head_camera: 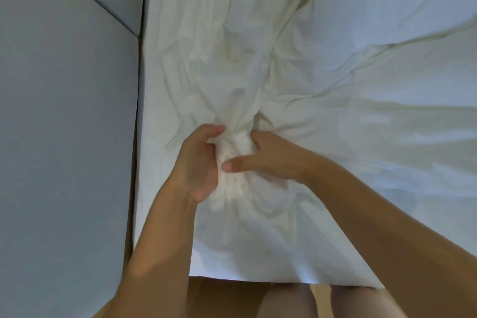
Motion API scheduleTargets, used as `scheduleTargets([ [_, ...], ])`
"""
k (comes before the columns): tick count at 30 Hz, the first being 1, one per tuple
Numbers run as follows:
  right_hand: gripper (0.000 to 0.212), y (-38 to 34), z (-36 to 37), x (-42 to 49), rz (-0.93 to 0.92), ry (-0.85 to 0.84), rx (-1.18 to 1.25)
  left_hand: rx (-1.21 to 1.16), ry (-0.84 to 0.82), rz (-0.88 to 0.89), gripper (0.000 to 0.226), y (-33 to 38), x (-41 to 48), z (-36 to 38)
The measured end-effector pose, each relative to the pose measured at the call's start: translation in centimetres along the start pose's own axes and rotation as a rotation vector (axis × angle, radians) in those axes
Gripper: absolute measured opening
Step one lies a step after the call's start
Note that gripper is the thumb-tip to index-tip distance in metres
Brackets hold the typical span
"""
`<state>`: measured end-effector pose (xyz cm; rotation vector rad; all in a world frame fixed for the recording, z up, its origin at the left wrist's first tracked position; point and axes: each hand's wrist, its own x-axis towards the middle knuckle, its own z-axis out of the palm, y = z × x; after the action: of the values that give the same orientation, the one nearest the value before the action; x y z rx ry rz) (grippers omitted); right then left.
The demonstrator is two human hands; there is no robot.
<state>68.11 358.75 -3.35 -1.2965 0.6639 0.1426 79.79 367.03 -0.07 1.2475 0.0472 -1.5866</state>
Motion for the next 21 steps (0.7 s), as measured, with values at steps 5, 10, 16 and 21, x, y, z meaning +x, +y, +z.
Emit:
scheduleTargets([
  [5,0.034,0.7,0.0,0.6,0.012,0.157,0.341,0.212,-0.1,-0.024,0.073,0.9,0.6,1.3],
  [10,0.032,2.0,-0.7,0.9,0.174,0.377,0.624,0.391,0.067,-0.148,0.07,0.2,2.1,1.7],
  [16,0.063,3.3,-0.7,0.0,0.262,0.334,0.842,0.511,0.519,0.283,0.023,-5.2,2.6,0.1],
  [21,0.036,3.3,-1.7,-0.1,0.294,0.231,0.83,0.526,0.525,0.261,0.016,-5.9,2.9,-0.3],
])
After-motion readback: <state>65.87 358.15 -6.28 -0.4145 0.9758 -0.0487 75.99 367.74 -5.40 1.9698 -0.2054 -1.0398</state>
